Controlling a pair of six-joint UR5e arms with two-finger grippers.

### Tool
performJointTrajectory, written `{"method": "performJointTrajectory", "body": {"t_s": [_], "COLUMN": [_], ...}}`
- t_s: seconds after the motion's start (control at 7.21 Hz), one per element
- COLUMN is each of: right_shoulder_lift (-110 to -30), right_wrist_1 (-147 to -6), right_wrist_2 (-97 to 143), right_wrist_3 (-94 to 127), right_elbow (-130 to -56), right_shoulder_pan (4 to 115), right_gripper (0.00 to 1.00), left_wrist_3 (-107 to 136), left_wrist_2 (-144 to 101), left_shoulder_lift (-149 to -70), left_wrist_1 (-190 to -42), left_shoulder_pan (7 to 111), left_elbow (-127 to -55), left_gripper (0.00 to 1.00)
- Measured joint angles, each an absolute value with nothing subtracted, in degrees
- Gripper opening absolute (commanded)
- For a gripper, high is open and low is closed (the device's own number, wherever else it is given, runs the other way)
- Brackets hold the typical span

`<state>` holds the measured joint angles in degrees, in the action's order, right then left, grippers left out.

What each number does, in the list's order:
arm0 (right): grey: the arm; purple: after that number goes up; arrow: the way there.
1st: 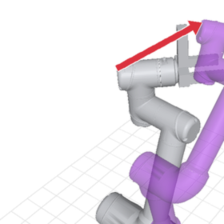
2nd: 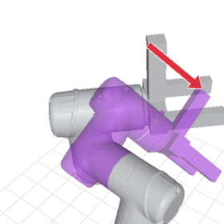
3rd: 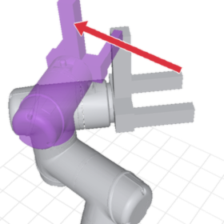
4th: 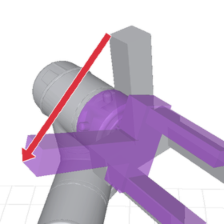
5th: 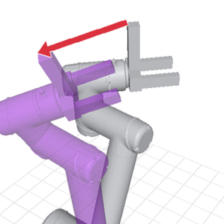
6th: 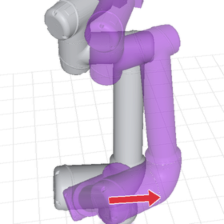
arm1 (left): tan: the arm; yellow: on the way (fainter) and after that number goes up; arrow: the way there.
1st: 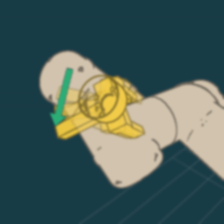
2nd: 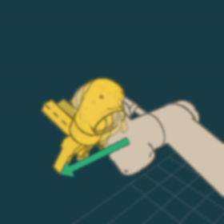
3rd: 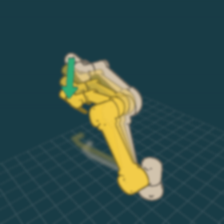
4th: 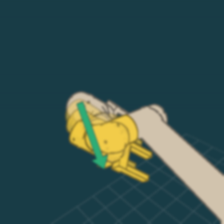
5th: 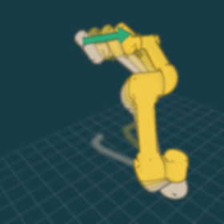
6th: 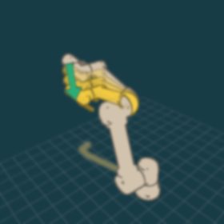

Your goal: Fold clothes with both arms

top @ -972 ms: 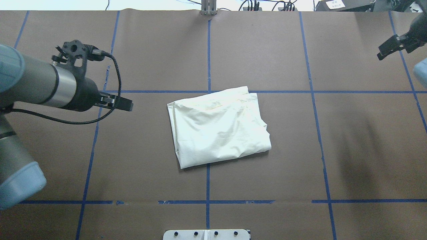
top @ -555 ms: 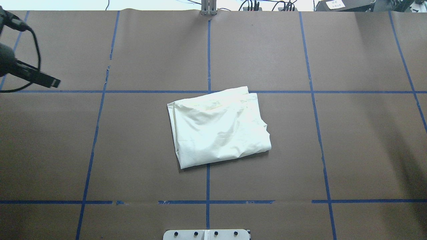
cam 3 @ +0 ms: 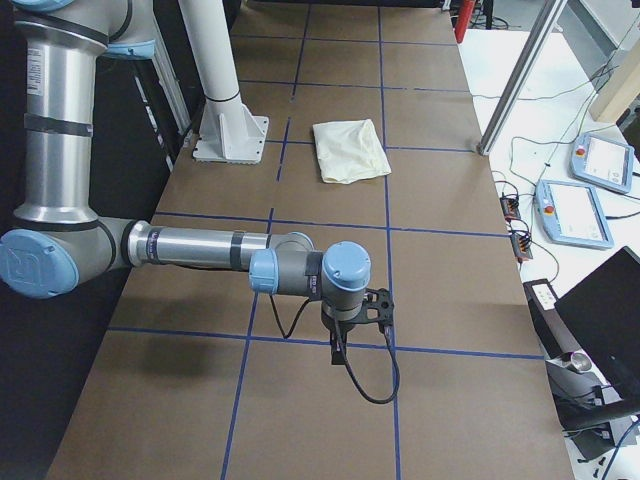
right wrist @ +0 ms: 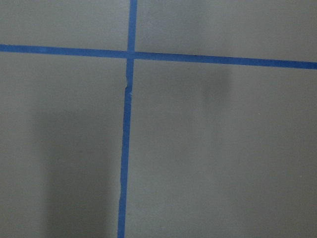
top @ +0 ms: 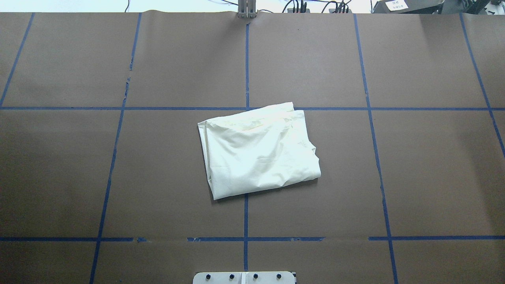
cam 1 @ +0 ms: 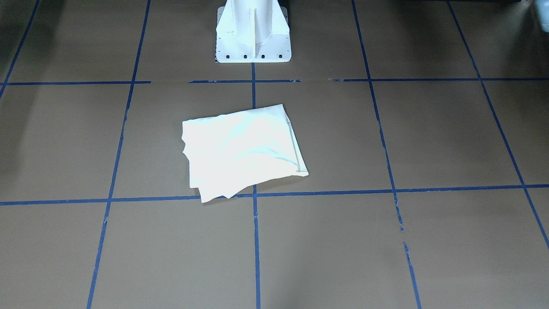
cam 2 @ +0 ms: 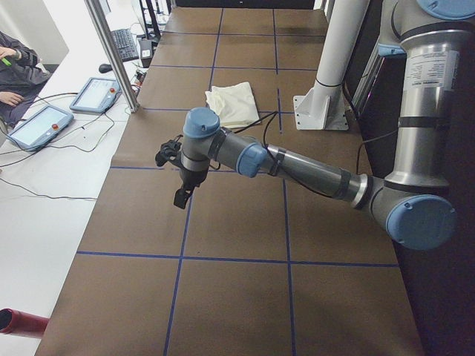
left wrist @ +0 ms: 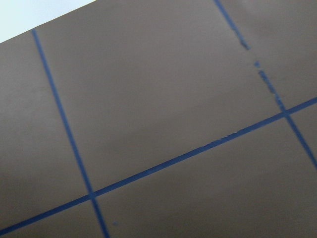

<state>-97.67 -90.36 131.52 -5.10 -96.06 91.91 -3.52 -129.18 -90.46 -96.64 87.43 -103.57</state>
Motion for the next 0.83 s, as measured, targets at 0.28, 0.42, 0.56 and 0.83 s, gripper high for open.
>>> {"method": "performJointTrajectory", "body": {"t_s": [0.28, 0.42, 0.56, 0.83], "right_shoulder_lift": [-97.89, -97.89, -98.13, -98.19], "right_wrist_1": [-93.24, -94.86, -95.50, -95.80], "right_wrist_2": [132.00, 132.08, 132.05, 131.86], "right_wrist_3": [-9.36, -9.96, -10.05, -9.53], "right_elbow": [-96.34, -96.81, -97.07, -96.86], "right_shoulder_pan": [94.65, 95.05, 95.20, 95.21], "right_gripper": [1.00, 1.00, 1.00, 1.00], "left_wrist_3": [-7.89, -8.44, -8.58, -7.60], "left_wrist_2": [-129.46, -129.60, -129.68, -129.67], "left_shoulder_lift": [-90.22, -89.99, -89.65, -89.27], "left_wrist_1": [-92.67, -90.16, -88.76, -87.90], "left_shoulder_pan": [92.09, 93.25, 94.04, 94.81], "left_elbow": [-99.21, -98.78, -98.74, -98.08], "left_gripper": [1.00, 1.00, 1.00, 1.00]}}
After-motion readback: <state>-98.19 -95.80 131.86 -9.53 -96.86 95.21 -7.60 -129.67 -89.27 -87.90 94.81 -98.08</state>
